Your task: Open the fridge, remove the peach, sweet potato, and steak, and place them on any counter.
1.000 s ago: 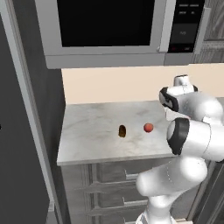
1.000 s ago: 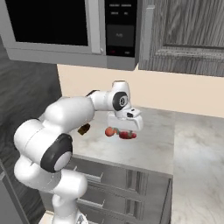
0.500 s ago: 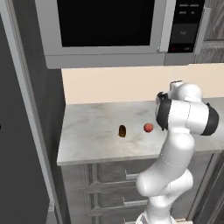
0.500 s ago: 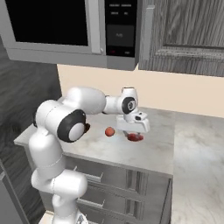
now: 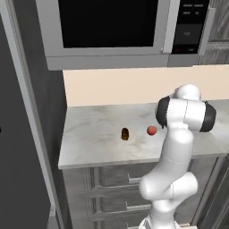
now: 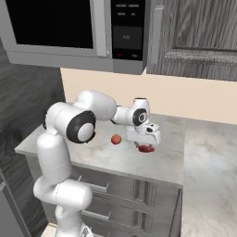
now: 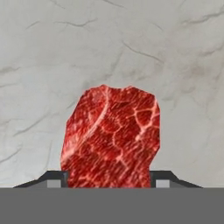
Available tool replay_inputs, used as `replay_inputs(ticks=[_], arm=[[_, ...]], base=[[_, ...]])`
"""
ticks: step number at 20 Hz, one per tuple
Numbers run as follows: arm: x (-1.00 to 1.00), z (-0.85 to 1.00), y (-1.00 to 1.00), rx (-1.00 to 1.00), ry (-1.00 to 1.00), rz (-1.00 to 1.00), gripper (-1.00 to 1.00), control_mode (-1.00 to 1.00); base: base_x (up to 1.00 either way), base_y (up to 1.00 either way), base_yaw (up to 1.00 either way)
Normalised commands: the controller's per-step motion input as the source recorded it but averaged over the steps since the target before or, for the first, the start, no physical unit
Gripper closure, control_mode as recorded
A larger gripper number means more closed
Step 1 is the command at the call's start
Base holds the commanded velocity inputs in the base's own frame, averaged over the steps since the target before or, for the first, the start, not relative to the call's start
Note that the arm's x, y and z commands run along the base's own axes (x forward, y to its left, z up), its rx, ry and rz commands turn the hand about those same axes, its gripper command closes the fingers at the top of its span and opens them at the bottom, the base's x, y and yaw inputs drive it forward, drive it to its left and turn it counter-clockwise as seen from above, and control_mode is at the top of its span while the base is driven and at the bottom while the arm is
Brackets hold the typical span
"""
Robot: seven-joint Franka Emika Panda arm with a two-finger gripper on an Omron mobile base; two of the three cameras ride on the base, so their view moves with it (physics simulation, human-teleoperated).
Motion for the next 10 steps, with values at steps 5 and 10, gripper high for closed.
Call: replay_inputs(ticks=[5, 10], arm=[[0.34, -0.32, 0.00, 0.00, -0.09, 0.00, -1.00, -1.00], [0.02, -0.02, 0.00, 0.00, -0.22, 0.01, -1.00, -1.00]], base=[[0.00, 0.00, 0.00], [0.00, 0.00, 0.00]])
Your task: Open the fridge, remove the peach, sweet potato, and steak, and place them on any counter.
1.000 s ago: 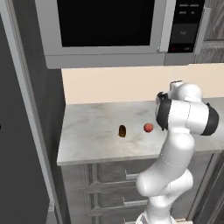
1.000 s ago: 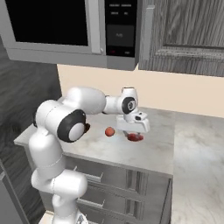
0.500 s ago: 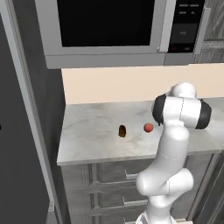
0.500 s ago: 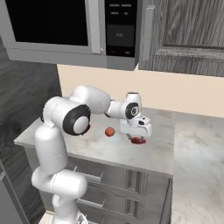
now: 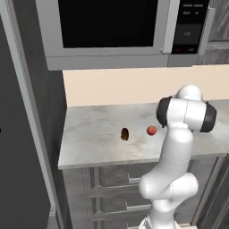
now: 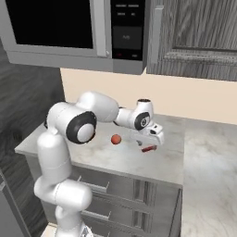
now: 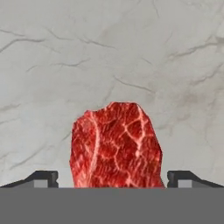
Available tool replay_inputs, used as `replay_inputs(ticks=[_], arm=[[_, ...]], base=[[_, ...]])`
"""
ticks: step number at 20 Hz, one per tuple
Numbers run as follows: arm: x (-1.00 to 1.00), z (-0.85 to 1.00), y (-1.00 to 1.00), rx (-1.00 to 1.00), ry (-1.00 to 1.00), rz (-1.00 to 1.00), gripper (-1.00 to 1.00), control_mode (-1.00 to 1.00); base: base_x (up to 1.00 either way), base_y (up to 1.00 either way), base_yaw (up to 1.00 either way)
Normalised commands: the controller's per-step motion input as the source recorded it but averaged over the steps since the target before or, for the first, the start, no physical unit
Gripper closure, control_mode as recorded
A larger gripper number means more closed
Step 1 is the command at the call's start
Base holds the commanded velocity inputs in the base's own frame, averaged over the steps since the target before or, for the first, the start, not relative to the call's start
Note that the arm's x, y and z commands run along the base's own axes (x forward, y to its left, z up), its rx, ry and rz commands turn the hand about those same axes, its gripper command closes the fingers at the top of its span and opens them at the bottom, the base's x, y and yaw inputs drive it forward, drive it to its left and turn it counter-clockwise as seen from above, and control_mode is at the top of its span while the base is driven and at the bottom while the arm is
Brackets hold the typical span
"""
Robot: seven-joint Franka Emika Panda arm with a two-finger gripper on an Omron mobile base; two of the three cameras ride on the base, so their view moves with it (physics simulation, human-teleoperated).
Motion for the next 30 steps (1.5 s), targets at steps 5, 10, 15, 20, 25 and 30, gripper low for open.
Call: replay_inputs(ticks=[5, 10, 15, 20, 25, 30], arm=[[-0.34, 0.43, 0.00, 0.00, -0.30, 0.01, -1.00, -1.00], [-0.50, 0.46, 0.00, 0.00, -0.26, 0.01, -1.00, -1.00], [-0.75, 0.79, 0.00, 0.00, -0.14, 0.01, -1.00, -1.00], [-0.51, 1.00, 0.14, 0.00, -0.02, 0.04, -1.00, -1.00], [-0.73, 0.88, 0.46, 0.00, -0.03, 0.12, -1.00, -1.00], [-1.00, 0.73, 0.48, 0.00, -0.12, 0.17, -1.00, -1.00]], base=[[0.00, 0.00, 0.00], [0.00, 0.00, 0.00], [0.00, 0.00, 0.00], [0.00, 0.00, 0.00], [0.00, 0.00, 0.00], [0.00, 0.00, 0.00]])
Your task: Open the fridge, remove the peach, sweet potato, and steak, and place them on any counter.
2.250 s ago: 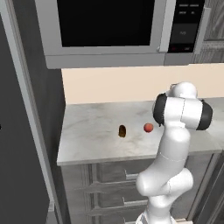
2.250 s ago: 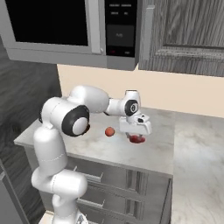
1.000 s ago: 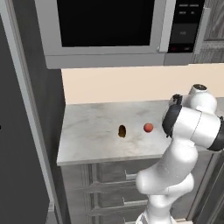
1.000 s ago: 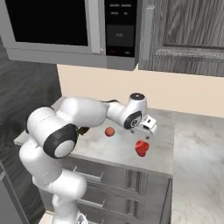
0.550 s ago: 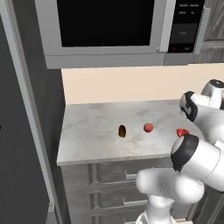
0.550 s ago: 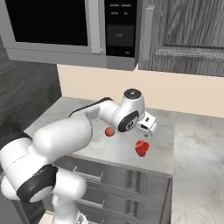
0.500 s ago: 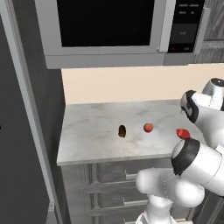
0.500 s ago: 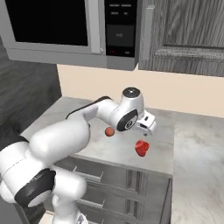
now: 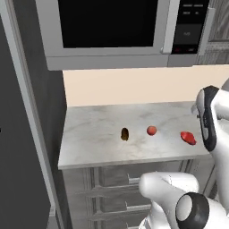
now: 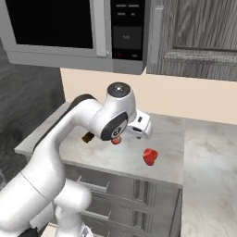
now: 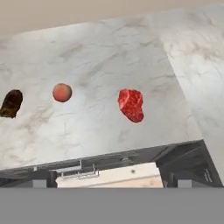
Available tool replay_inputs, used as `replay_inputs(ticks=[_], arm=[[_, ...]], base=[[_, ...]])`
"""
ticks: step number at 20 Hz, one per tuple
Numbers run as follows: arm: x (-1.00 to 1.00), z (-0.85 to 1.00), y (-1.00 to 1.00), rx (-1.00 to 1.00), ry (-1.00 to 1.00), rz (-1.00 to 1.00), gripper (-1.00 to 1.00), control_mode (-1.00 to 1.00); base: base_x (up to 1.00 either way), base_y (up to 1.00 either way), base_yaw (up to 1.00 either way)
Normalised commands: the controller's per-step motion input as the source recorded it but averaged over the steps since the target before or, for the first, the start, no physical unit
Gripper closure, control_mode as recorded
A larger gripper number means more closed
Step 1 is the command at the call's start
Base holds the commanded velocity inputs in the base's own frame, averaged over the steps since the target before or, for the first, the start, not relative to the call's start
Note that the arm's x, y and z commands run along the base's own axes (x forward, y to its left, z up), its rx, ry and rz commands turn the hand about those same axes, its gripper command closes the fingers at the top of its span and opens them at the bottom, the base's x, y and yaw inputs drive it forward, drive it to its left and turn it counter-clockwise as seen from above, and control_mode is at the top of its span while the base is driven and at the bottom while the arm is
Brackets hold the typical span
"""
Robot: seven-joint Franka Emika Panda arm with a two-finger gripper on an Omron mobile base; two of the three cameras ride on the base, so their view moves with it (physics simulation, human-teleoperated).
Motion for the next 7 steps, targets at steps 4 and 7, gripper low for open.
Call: replay_inputs(ticks=[4, 7], arm=[[-0.86, 0.96, 0.65, 0.00, -0.02, 0.18, -1.00, -1.00], [-0.56, 0.97, 0.90, 0.00, 0.00, 0.20, -1.00, -1.00]], base=[[0.00, 0.00, 0.00], [0.00, 0.00, 0.00]])
